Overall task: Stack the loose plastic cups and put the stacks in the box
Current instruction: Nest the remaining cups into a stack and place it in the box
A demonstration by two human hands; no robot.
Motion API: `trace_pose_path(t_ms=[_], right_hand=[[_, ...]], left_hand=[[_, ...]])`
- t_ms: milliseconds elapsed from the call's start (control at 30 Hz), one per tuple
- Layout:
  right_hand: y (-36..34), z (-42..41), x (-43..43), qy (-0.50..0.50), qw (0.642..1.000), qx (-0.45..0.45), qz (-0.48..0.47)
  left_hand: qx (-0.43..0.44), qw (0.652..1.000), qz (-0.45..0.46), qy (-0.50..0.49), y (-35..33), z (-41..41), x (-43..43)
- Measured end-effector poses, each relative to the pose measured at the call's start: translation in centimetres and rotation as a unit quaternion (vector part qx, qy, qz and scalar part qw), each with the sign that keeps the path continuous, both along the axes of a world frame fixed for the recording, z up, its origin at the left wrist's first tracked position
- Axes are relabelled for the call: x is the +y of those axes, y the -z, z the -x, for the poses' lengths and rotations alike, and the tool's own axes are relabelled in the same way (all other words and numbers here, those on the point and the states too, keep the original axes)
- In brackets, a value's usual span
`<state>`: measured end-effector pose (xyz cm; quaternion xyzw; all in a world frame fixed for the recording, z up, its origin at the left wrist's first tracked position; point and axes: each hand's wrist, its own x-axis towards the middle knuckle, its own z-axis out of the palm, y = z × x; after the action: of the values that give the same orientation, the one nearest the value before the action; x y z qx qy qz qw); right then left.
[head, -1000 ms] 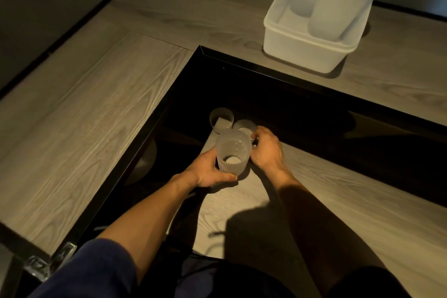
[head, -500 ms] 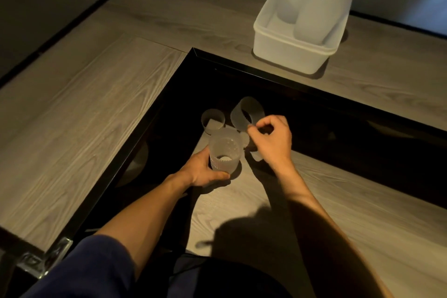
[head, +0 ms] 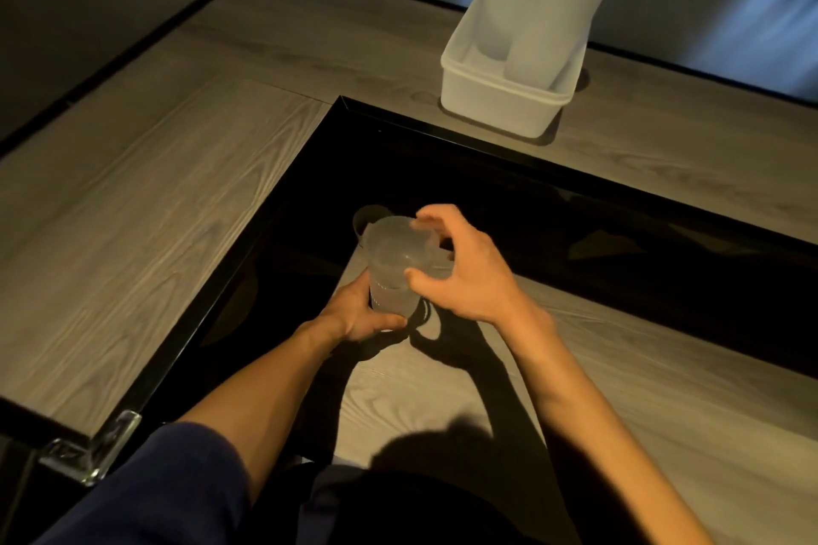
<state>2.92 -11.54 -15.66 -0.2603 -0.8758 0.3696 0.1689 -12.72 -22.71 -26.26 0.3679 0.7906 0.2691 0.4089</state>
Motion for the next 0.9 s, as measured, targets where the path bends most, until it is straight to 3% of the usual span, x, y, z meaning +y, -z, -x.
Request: trace_pose_path(t_ms=[267,367,433,533,733,900], right_hand=[[0.1,0.3,-0.5,-0.028,0.999,-0.024,-0.023],[1.2,0.2,-0.1,-0.030,0.990,-0.114,-0.076],[1.8,0.0,0.2,-0.049,0.985,-0.162,-0.021],[2.8,0.1,1.0,-0.067,0.982,-0.164,0.064],[6.7,2.3,3.5,0.033,0.976,-0.215,0.022],[10.3,5.9,3.4,0.024,0.963,-0.262,0.056]], left_hand=[[-0.009,1.000,0.008,-0.006,0.0,0.3,-0.7],[0.002,1.000,0.007,0.003,0.2,0.6,-1.0],[0.007,1.000,0.003,0.005,0.2,0.7,-1.1],[0.019,1.000,-0.003,-0.007,0.3,0.8,-1.2],[0.027,0.999,0.011,-0.024,0.8,2.1,-1.9],[0.012,1.000,0.011,-0.023,0.7,2.5,-1.9]])
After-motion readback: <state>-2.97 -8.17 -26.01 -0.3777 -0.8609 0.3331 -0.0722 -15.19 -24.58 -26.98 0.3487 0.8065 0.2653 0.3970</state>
